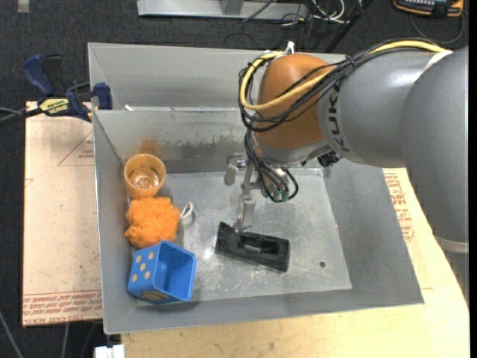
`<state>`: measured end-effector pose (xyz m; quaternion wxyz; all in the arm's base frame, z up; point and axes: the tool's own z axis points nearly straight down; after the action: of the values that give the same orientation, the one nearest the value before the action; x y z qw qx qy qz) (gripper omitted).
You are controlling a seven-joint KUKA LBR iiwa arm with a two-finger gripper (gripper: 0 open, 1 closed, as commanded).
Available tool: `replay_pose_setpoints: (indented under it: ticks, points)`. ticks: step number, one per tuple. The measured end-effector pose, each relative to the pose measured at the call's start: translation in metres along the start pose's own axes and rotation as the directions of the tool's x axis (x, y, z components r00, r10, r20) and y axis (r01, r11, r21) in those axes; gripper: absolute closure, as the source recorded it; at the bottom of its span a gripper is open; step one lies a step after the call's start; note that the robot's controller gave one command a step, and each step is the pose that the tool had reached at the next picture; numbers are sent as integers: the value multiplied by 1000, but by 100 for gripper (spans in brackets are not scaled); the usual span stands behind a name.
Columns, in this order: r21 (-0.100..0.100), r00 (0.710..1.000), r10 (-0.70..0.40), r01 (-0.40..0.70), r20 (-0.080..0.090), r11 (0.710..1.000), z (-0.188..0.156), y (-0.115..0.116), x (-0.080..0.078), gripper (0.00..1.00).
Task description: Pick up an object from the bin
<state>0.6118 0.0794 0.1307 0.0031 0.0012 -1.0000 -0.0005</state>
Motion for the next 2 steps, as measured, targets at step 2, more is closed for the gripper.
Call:
replay_pose_setpoints:
  ticks: [2]
  points:
    - [-3,999,41,-41,12,999,22,-11,15,0]
